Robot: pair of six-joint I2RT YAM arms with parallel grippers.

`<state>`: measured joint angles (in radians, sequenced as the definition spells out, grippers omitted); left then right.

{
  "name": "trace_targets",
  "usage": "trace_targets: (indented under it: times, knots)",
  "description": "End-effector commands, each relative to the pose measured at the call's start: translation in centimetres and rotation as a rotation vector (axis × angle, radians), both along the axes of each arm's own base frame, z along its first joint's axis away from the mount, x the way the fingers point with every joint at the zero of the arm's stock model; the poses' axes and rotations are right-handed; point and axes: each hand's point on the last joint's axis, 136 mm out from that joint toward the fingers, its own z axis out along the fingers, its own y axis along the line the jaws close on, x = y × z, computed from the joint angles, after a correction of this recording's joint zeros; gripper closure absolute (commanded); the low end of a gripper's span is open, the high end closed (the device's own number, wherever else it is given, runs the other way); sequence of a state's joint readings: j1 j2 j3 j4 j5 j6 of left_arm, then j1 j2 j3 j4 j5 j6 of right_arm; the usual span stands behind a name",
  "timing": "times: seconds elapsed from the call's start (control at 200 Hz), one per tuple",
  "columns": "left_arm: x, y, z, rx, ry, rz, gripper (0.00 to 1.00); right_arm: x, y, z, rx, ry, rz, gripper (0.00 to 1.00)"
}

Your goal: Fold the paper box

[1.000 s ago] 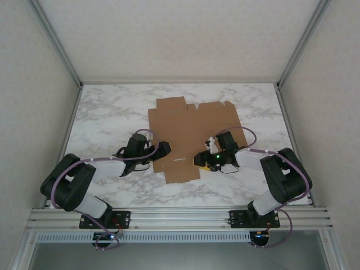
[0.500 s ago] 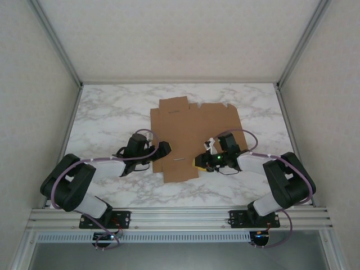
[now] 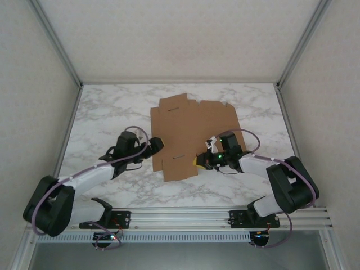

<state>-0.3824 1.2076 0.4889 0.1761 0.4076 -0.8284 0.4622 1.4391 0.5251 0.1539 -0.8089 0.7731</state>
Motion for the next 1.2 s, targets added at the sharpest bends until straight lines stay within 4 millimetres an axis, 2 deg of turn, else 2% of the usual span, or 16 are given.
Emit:
trace_targets:
  times: [0.0,0.13,0.215,0.315,0.456,0.606,0.706,0.771,0.986,1.197]
  knots:
    - [-0.5,3.0,-0.6,-0.034,0.050,0.103,0.00,0.6,0.0,2.1,0.044,-0.034,-0.029,1.00]
    - [-0.4,2.5,-0.4,-0.126,0.041,0.087,0.00,0.4,0.3,4.0,0.084,-0.041,-0.024,1.00]
    - [-0.3,2.1,-0.9,-0.162,0.052,0.082,0.00,0.2,0.2,5.1,0.099,-0.053,-0.024,1.00]
    - [0.0,2.4,-2.0,-0.163,0.082,0.097,0.00,-0.2,0.0,6.6,0.112,-0.078,-0.021,1.00]
    - [0.8,1.7,-0.4,-0.303,0.026,0.084,0.01,-0.9,-0.2,8.2,0.129,-0.099,-0.007,1.00]
    - [1.3,0.4,2.0,-0.416,-0.042,0.033,0.00,-1.5,-0.4,8.7,0.140,-0.108,-0.001,1.00]
    - [1.4,-0.2,2.3,-0.447,-0.042,0.015,0.00,-1.6,-0.5,8.8,0.144,-0.114,-0.002,1.00]
    - [1.4,-0.6,1.7,-0.457,-0.017,0.014,0.01,-1.7,-0.5,8.9,0.147,-0.120,-0.006,1.00]
    - [1.3,-2.1,0.2,-0.552,0.052,-0.002,0.15,-1.5,-0.5,9.3,0.159,-0.130,-0.013,1.00]
    - [1.5,-2.6,1.1,-0.596,0.032,-0.017,0.36,-1.7,-0.8,9.1,0.146,-0.131,-0.017,1.00]
